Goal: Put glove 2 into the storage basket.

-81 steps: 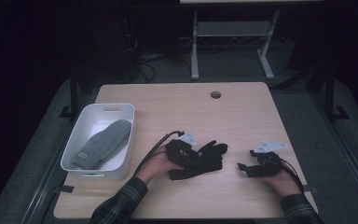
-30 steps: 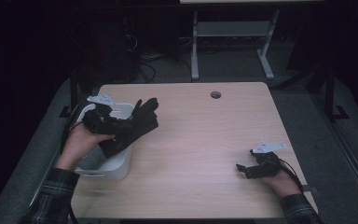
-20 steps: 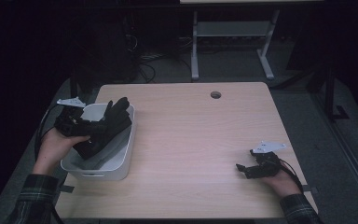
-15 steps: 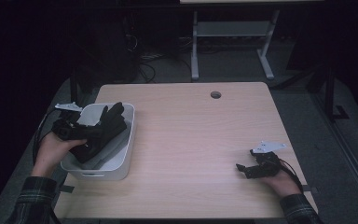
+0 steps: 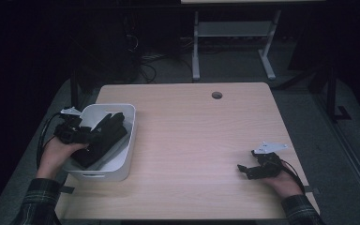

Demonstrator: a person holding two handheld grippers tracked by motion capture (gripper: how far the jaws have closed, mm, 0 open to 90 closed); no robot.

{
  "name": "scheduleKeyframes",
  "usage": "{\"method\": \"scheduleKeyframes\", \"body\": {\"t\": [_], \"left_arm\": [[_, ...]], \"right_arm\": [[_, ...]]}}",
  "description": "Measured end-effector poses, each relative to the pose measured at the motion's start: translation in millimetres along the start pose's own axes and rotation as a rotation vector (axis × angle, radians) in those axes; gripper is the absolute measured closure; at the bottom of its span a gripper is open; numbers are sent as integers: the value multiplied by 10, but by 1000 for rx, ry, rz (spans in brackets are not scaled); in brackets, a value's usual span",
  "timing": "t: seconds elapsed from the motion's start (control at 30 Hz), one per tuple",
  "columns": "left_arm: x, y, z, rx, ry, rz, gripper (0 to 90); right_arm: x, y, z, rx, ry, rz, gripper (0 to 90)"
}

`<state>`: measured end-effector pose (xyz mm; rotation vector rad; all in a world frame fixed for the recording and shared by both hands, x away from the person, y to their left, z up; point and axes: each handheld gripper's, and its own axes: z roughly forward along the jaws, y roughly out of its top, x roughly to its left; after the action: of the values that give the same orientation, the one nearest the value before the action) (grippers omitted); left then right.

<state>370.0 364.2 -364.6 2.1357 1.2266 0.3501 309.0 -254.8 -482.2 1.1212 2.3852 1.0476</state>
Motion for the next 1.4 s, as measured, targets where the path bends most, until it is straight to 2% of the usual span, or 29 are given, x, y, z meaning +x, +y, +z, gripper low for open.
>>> {"method": "scheduleKeyframes", "body": {"t": [0.1, 0.3, 0.63, 0.83, 0.87, 0.97, 1.0, 1.03, 1.23, 1.4], "left_arm": [[-69, 45, -60, -26, -7, 17, 240], [-285, 171, -93, -69, -64, 52, 213], [-747, 347, 46, -116, -153, 106, 211], [-1052, 394, 157, -149, -208, 146, 200], [-1111, 393, 184, -155, -223, 142, 199], [-1281, 392, 275, -152, -253, 170, 197], [-1281, 392, 275, -152, -253, 170, 196], [-1401, 386, 339, -151, -272, 183, 196], [-1775, 348, 539, -133, -322, 245, 186], [-2030, 293, 729, -111, -353, 300, 186]], "right_arm": [[3, 0, 1, -1, 0, 4, 150], [2, 1, 1, 1, 0, 6, 143], [5, -1, -1, 3, 1, 9, 143], [3, 0, -2, 4, -1, 6, 143], [3, 0, -3, 5, -1, 6, 143], [2, 0, -2, 4, -1, 5, 143], [2, 0, -2, 4, -1, 5, 143], [1, -1, -3, 6, 0, 2, 142], [2, 0, -2, 4, -1, 4, 142], [3, -1, -2, 3, 0, 3, 142]]}}
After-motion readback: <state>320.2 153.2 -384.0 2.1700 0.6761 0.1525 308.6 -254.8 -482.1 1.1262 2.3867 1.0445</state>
